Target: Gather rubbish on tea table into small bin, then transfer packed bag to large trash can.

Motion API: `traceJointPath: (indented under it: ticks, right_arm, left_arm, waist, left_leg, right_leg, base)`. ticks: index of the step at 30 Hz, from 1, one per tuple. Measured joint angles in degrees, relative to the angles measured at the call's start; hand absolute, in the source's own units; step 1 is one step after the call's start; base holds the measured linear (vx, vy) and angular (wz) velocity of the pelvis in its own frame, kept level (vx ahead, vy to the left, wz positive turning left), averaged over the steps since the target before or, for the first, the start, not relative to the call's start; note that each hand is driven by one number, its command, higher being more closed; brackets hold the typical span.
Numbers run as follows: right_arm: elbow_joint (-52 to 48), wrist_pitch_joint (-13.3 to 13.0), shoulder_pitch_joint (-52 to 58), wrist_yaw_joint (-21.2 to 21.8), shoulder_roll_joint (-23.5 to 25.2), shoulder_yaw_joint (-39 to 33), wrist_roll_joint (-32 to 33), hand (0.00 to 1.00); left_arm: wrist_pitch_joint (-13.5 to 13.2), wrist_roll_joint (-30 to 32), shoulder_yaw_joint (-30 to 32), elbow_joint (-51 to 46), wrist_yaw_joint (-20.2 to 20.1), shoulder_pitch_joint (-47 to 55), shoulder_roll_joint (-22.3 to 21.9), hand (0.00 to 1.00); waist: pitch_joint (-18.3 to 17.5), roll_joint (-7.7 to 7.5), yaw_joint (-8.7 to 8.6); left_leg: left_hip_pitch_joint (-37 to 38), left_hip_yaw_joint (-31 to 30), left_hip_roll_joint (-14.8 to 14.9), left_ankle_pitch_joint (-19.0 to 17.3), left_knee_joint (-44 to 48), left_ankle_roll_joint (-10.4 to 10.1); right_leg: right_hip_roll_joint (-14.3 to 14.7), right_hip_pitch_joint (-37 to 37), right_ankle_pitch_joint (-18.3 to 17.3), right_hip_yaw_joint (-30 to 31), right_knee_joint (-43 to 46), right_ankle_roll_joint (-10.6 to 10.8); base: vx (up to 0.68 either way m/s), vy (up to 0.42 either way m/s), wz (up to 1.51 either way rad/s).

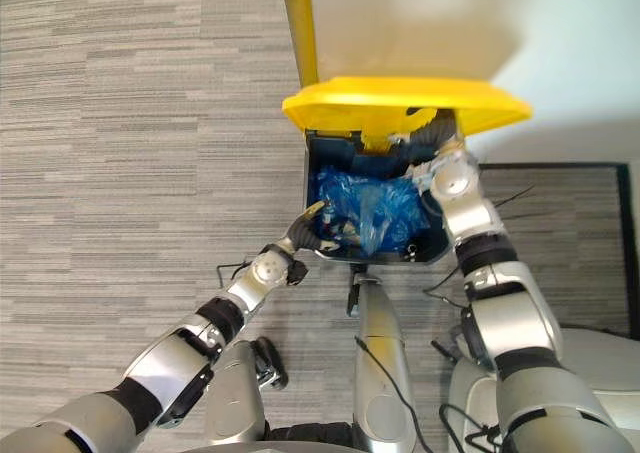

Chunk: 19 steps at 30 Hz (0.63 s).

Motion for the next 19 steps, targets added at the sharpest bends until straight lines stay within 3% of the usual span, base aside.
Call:
traceJointPath:
  ticks: [2,3,4,5,6,7,8,9,11,12,13,14,15,17,19]
  right_arm:
    - [-3.0,-0.3,6.1,0.9,3.1,0.0,0.0,0.00]
    - [-6.1,-0.5,11.7,2.4,4.8,0.0,-0.1,0.00]
    - [-7.4,-0.6,13.9,3.0,4.9,0.0,-0.1,0.00]
    - [-8.9,-0.8,18.7,4.0,4.8,-0.6,-0.6,0.00]
    - [-9.2,-0.9,21.8,4.9,4.6,-1.2,-2.4,0.00]
    - [-9.5,-1.0,25.9,6.1,4.6,-2.3,-4.1,0.00]
    - [-9.5,-1.0,28.0,6.8,4.6,-2.8,-4.7,0.00]
    - [-9.5,-0.9,32.7,8.1,4.7,-4.0,-6.3,0.00]
    - [-8.5,-1.0,39.4,9.4,5.1,-5.9,-8.0,0.00]
    - [-7.6,-1.1,40.3,9.5,5.5,-6.5,-8.6,0.00]
    - [-6.0,-1.3,41.3,9.5,6.1,-6.7,-9.0,0.00]
    - [-4.2,-1.5,41.3,9.6,6.7,-6.7,-9.7,0.00]
    - [-3.2,-1.6,41.3,9.2,7.1,-6.7,-10.3,0.00]
    - [0.4,-1.8,41.8,8.7,8.5,-6.7,-11.3,0.00]
    - [3.7,-2.3,40.9,7.8,8.4,-6.8,-11.3,0.00]
  left_arm:
    - [-0.5,-0.4,3.7,-0.4,-0.1,5.0,2.1,0.00]
    - [-1.0,-1.6,8.9,-1.4,-0.4,10.3,4.1,0.00]
    - [-0.9,-2.4,11.0,-2.6,-0.5,13.0,4.9,0.00]
    - [-0.8,-3.6,14.1,-5.0,-1.0,18.4,6.4,0.00]
    - [-0.8,-4.4,15.5,-6.1,-1.4,22.3,7.0,0.00]
    - [-0.2,-4.8,17.4,-8.1,-1.7,27.3,8.1,0.00]
    - [0.3,-5.0,18.7,-10.3,-2.0,30.3,8.4,0.00]
    - [0.4,-5.6,21.0,-14.4,-2.9,35.8,8.3,0.00]
    - [0.7,-5.5,22.1,-17.6,-4.2,40.9,7.6,0.00]
    - [1.0,-5.4,22.2,-18.6,-4.3,41.1,7.2,0.00]
    - [0.5,-5.4,21.9,-21.1,-4.3,40.6,6.4,0.00]
    - [-1.0,-5.3,20.7,-22.4,-3.6,37.9,5.7,0.00]
    - [-1.0,-5.4,20.1,-22.4,-2.8,35.8,4.8,0.00]
    - [-1.4,-5.3,17.6,-21.8,-1.1,29.8,1.6,0.00]
    - [-1.9,-4.3,17.1,-20.7,0.0,26.4,-0.6,0.00]
  waist:
    - [-0.9,-2.20,1.00]
    - [-2.3,-4.37,1.50]
    - [-2.6,-4.79,1.60]
    - [-3.1,-5.61,2.20]
    - [-3.3,-5.64,3.16]
    - [-3.8,-5.10,3.04]
    - [-4.5,-5.67,2.66]
    - [-5.6,-4.68,2.51]
    - [-9.2,-3.20,2.09]
    - [-10.1,-3.34,2.03]
    - [-11.3,-3.67,1.67]
    - [-11.6,-3.17,0.89]
    - [-12.0,-2.60,0.75]
    - [-15.3,-2.38,-0.40]
    - [-16.2,-0.82,-0.49]
  left_leg:
    - [2.8,1.0,-1.8,-0.6,-0.2,1.1]
    - [3.8,3.2,-3.2,-0.8,0.4,1.8]
    - [3.9,3.9,-3.5,-0.9,0.6,2.3]
    - [5.2,6.5,-4.0,-1.1,0.9,3.2]
    - [6.2,8.6,-3.4,-0.9,0.7,4.4]
    - [6.2,10.9,-3.3,-0.9,0.8,5.6]
    - [6.3,11.3,-3.3,-0.8,0.6,5.9]
    - [6.6,12.1,-3.3,0.1,-1.3,6.4]
    - [6.7,12.3,-3.8,3.7,-7.2,6.2]
    - [6.5,12.2,-4.2,4.6,-8.6,6.2]
    - [5.3,11.9,-4.7,5.8,-9.9,6.0]
    - [3.6,10.6,-5.6,7.0,-11.4,5.5]
    - [3.2,10.2,-6.0,8.2,-13.0,5.6]
    - [3.2,10.1,-7.9,13.8,-20.5,5.3]
    - [4.0,10.4,-6.9,15.7,-23.8,5.4]
  right_leg:
    - [-0.2,1.8,1.8,1.7,-1.7,1.2]
    - [-0.5,2.0,4.6,3.5,-4.4,1.6]
    - [-0.7,2.6,5.3,3.5,-6.3,1.8]
    - [-2.5,4.0,5.5,0.5,-9.3,0.6]
    - [-4.2,4.1,3.3,-1.9,-8.6,0.5]
    - [-6.5,1.5,0.7,-2.9,-0.9,-1.6]
    - [-7.0,0.3,-0.1,-2.6,5.3,-2.8]
    - [-7.2,-0.5,-2.1,-1.8,16.8,-4.1]
    - [-6.1,3.2,-8.0,-1.4,26.0,-2.7]
    - [-6.1,5.0,-8.7,-1.2,26.8,-1.9]
    - [-5.9,8.3,-11.1,-0.7,24.4,0.8]
    - [-4.6,9.3,-12.0,-0.9,19.5,1.6]
    - [-3.7,10.1,-12.0,-1.0,16.4,1.6]
    - [-1.3,14.4,-12.7,-1.7,1.6,0.1]
    - [2.0,16.8,-8.4,-1.1,-6.4,-1.1]
  base:
    - [-0.16,0.141,-0.44]
    - [-0.16,0.125,-0.61]
    - [-0.28,0.254,-0.81]
    - [-0.26,0.245,-0.87]
    - [-0.37,0.253,-0.97]
    - [-0.26,0.111,-0.68]
    - [-0.28,0.075,-0.39]
    - [-0.14,0.012,-0.19]
    - [-0.01,-0.049,-0.06]
    - [0.07,-0.103,0.04]
    - [0.01,-0.128,-0.01]
    - [-0.04,-0.125,0.02]
    - [-0.06,-0.101,0.05]
    - [0.01,-0.106,-0.09]
    - [0.02,-0.054,-0.35]
